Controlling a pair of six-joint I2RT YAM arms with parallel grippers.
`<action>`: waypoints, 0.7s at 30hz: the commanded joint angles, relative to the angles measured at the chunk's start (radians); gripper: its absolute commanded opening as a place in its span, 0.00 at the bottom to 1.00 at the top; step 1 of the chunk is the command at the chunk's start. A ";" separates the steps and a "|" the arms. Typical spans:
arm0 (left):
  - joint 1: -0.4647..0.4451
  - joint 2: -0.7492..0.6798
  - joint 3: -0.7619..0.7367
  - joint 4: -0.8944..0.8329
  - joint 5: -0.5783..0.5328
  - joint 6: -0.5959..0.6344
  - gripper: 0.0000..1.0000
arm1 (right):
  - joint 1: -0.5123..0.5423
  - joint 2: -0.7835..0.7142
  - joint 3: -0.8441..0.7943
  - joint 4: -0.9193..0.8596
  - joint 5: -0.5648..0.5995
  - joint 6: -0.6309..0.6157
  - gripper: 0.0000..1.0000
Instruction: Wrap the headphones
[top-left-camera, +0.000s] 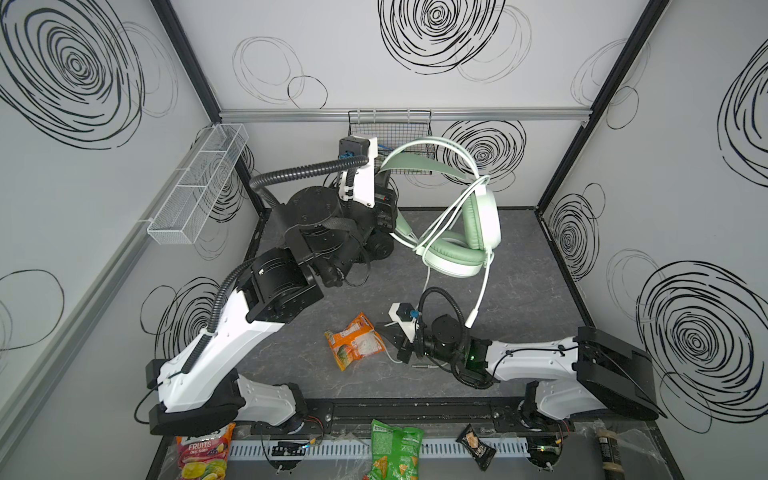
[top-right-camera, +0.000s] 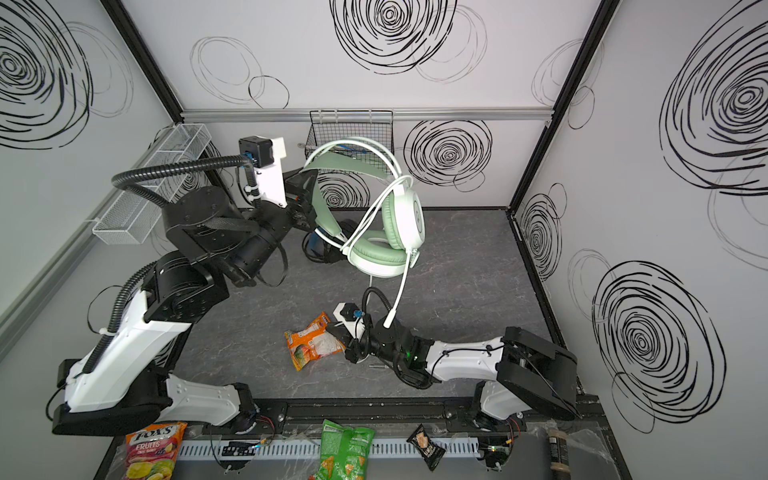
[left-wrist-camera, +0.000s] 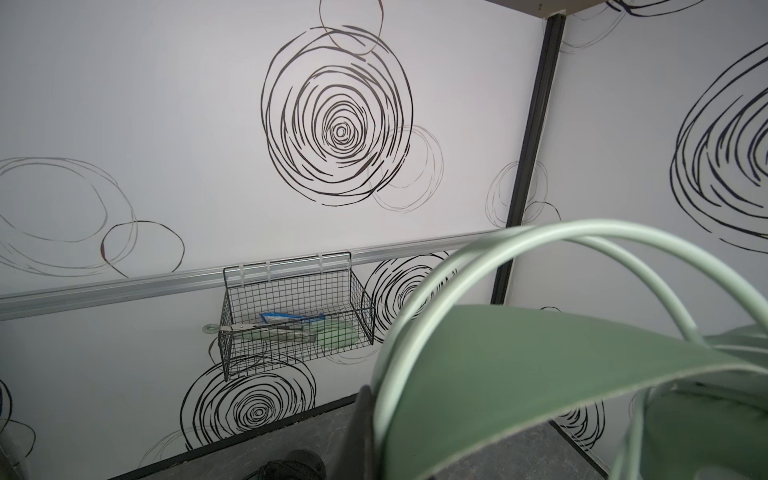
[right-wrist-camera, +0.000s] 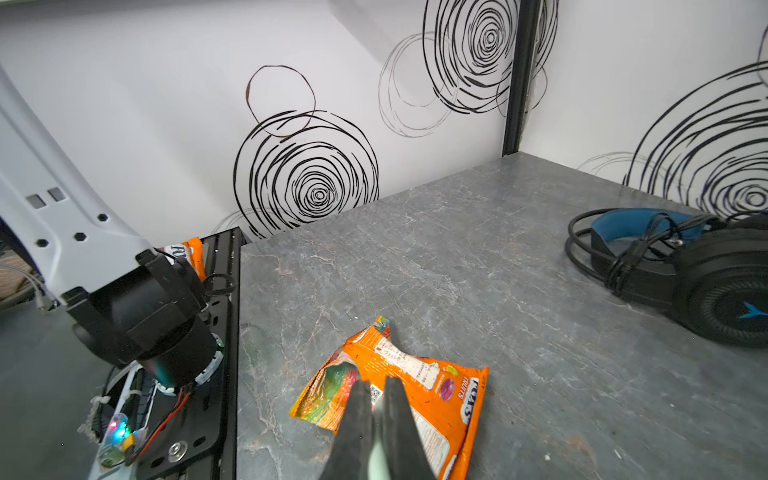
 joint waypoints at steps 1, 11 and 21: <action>0.047 -0.055 -0.020 0.138 0.032 -0.093 0.00 | 0.002 -0.025 0.011 -0.008 0.010 0.007 0.00; 0.255 -0.087 -0.167 0.219 0.179 -0.274 0.00 | 0.183 -0.018 0.054 -0.261 0.150 -0.016 0.00; 0.394 -0.112 -0.305 0.295 0.352 -0.509 0.00 | 0.297 0.215 0.286 -0.393 0.213 0.007 0.00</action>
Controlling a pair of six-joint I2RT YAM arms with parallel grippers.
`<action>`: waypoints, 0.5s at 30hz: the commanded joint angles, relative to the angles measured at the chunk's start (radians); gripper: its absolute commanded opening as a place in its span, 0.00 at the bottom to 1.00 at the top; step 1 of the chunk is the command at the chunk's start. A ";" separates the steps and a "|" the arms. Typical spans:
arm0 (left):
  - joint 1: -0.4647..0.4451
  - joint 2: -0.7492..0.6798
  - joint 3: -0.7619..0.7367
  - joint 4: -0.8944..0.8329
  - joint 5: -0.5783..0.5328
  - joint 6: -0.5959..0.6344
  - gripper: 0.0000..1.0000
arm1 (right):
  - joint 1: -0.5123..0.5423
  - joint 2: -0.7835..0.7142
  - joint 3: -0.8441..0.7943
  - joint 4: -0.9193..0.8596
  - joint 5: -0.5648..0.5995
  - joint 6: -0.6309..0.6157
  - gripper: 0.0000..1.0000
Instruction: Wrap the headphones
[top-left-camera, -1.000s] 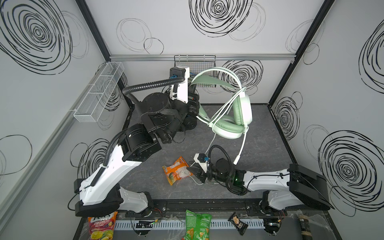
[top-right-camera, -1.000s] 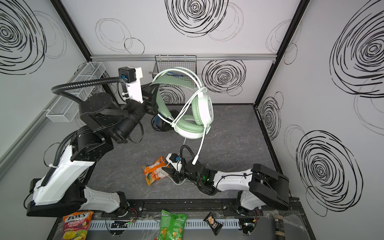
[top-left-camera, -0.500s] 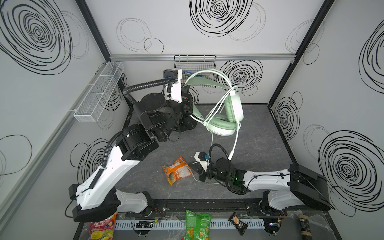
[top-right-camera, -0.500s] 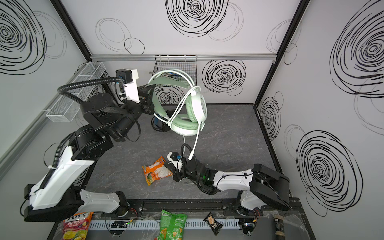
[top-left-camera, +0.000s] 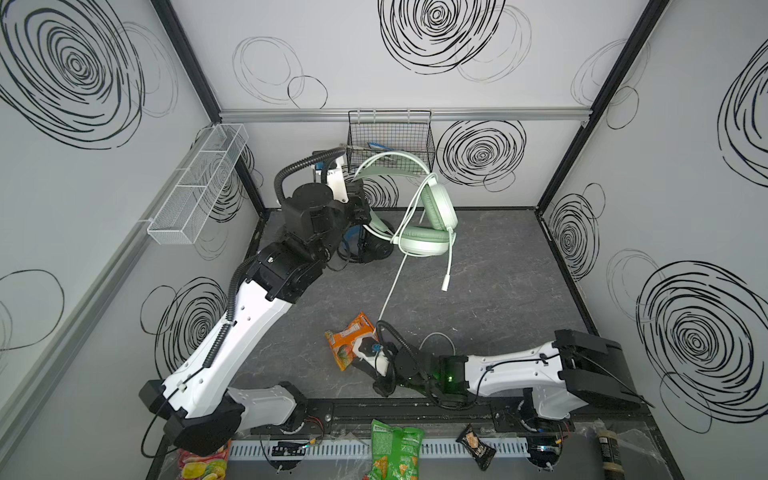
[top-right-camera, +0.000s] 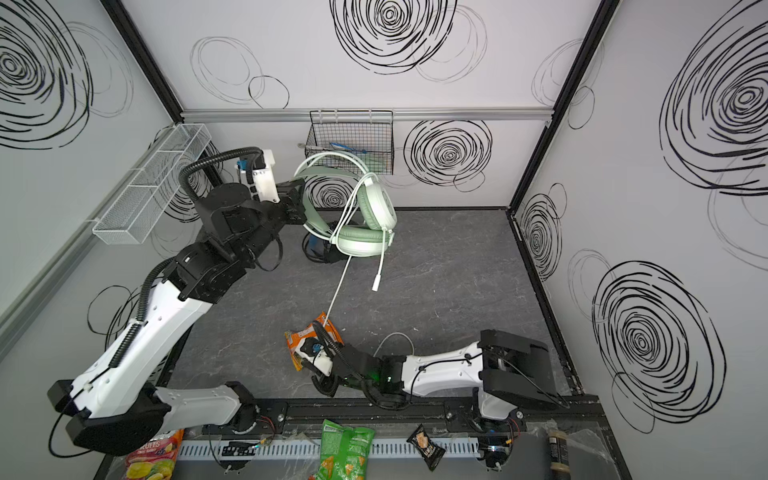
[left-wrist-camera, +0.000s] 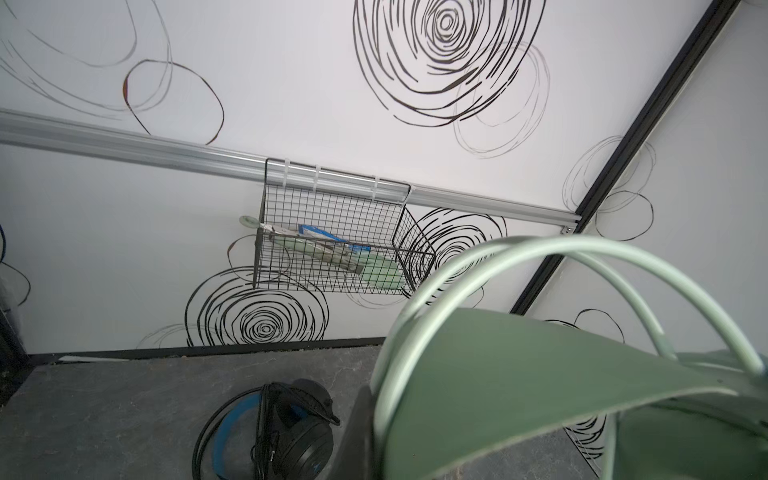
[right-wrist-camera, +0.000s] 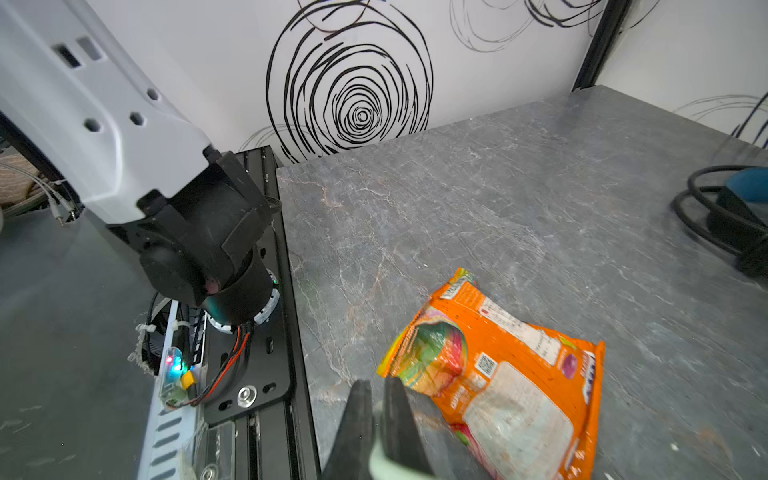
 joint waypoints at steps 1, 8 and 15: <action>0.014 -0.057 -0.003 0.248 0.073 -0.182 0.00 | 0.018 0.062 0.051 -0.079 0.024 0.025 0.00; 0.035 -0.107 -0.071 0.279 0.165 -0.292 0.00 | -0.046 0.101 0.095 -0.119 0.052 0.086 0.00; 0.037 -0.129 -0.104 0.307 0.233 -0.376 0.00 | -0.111 0.095 0.077 -0.131 0.034 0.086 0.00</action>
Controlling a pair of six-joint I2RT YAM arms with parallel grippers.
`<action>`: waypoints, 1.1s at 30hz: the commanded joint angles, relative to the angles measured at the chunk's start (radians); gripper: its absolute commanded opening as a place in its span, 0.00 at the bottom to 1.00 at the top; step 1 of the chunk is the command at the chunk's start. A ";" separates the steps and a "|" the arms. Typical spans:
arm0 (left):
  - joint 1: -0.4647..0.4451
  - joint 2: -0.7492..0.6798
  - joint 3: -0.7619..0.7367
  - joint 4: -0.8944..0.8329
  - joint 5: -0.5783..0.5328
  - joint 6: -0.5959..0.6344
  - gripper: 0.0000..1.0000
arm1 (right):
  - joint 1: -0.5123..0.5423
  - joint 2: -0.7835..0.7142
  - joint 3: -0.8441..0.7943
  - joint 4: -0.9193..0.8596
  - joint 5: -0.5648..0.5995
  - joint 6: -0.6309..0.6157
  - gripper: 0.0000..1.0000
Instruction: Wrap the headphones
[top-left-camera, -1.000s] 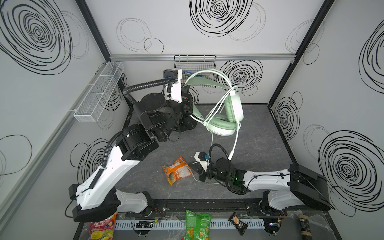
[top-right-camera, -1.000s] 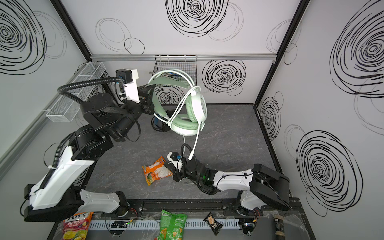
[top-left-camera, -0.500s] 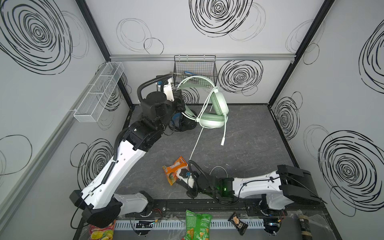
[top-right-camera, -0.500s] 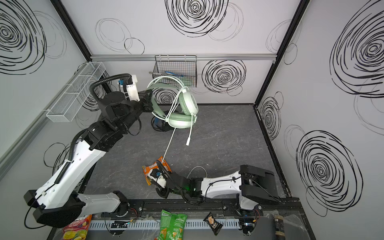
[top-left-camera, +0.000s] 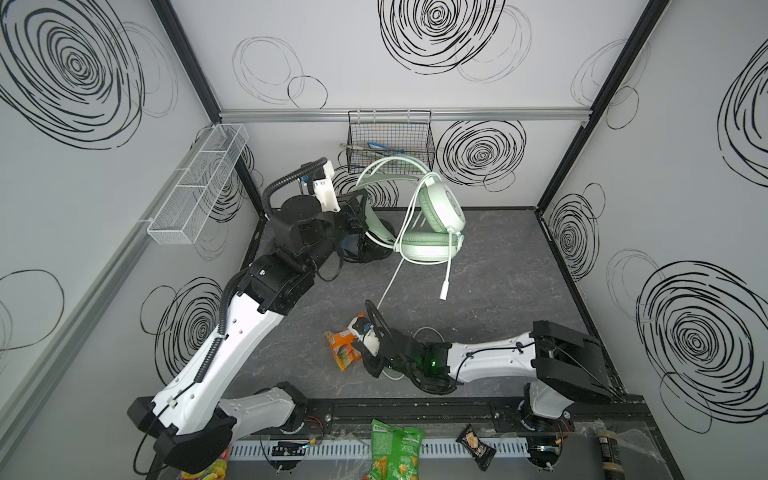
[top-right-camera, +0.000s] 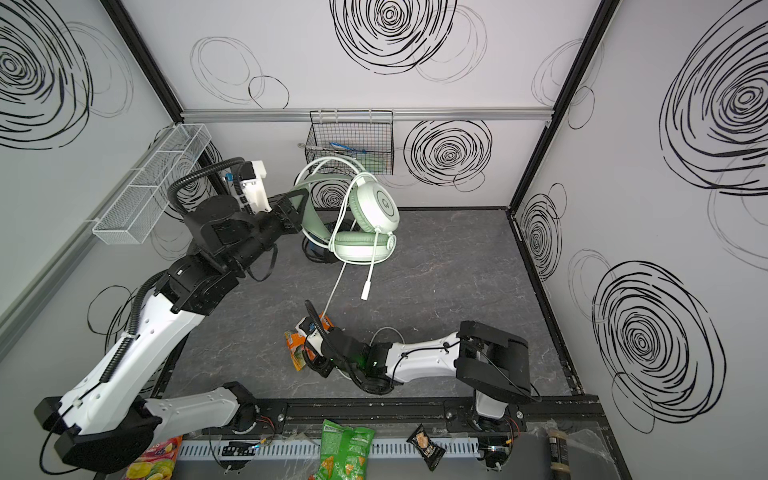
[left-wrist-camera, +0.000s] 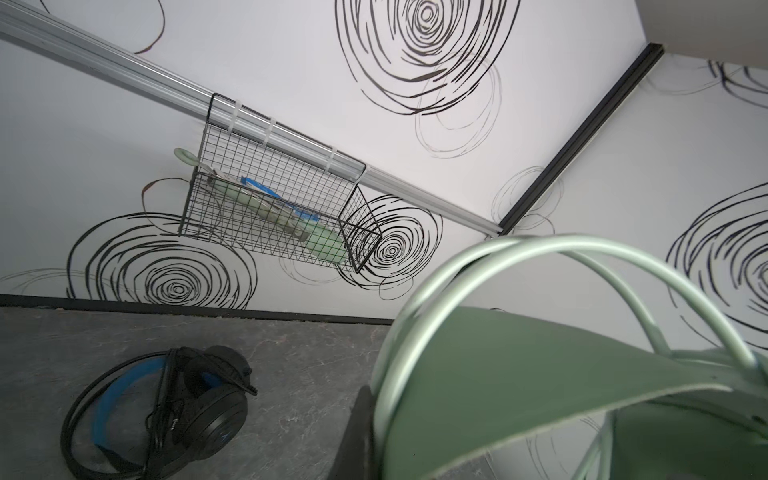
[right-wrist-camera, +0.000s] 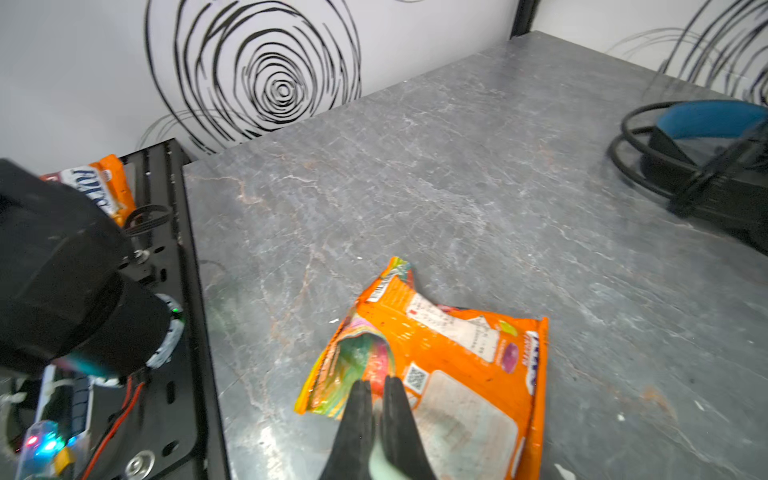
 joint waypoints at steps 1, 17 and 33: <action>0.006 -0.034 0.002 0.242 0.050 -0.145 0.00 | 0.006 0.001 0.000 -0.056 -0.014 0.000 0.00; 0.069 0.037 -0.079 0.300 -0.057 -0.056 0.00 | 0.180 0.009 0.181 -0.228 0.019 -0.112 0.00; 0.041 0.014 -0.460 0.601 -0.340 0.285 0.00 | 0.220 -0.357 0.137 -0.292 0.044 -0.175 0.00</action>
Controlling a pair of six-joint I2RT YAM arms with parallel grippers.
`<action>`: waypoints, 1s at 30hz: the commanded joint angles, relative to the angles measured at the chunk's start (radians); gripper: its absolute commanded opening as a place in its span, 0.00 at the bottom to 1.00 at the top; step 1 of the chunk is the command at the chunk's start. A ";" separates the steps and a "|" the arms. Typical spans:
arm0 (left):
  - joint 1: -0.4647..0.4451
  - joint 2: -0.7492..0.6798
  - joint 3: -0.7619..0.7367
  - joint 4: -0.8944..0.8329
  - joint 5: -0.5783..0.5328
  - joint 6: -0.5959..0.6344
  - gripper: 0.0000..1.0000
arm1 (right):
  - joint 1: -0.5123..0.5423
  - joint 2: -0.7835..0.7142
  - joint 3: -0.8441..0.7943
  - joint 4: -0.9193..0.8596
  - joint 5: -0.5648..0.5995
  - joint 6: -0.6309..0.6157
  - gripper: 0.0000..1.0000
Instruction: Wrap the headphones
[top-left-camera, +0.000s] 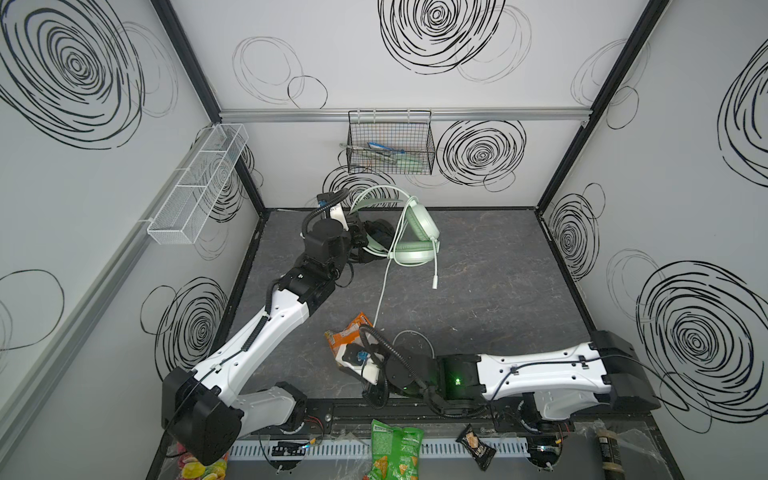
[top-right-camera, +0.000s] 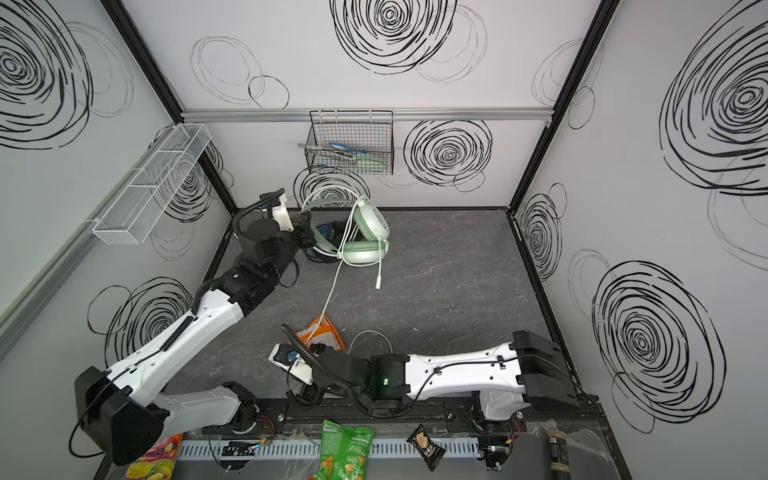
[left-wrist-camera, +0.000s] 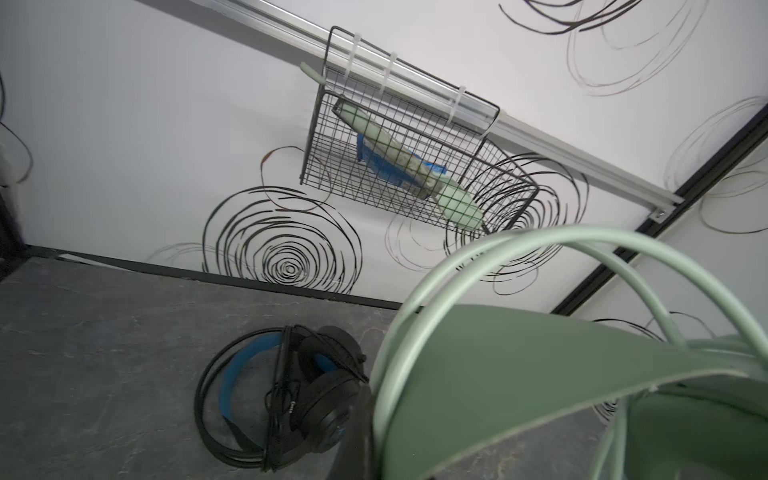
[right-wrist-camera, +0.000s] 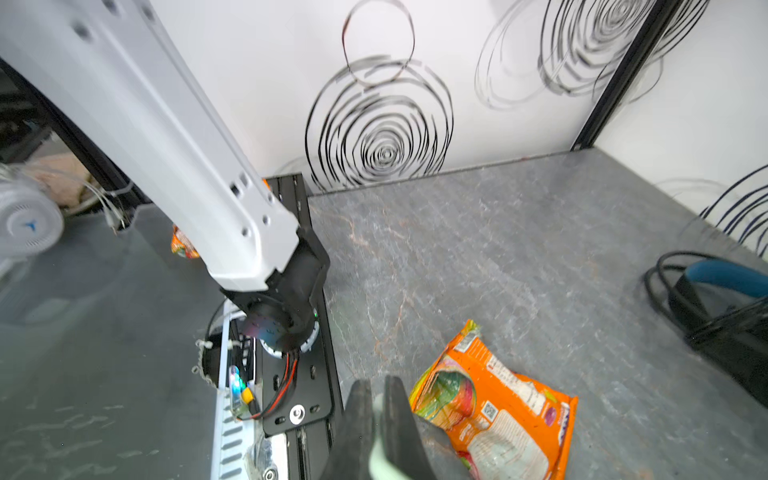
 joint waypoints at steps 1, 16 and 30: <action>-0.053 -0.044 -0.033 0.246 -0.177 0.152 0.00 | 0.001 -0.100 -0.018 -0.008 0.013 -0.023 0.00; -0.268 -0.022 -0.145 0.545 -0.509 0.769 0.00 | -0.088 -0.438 -0.007 -0.414 0.157 -0.021 0.00; -0.322 -0.079 -0.215 0.577 -0.559 1.107 0.00 | -0.199 -0.469 0.036 -0.681 0.259 -0.063 0.00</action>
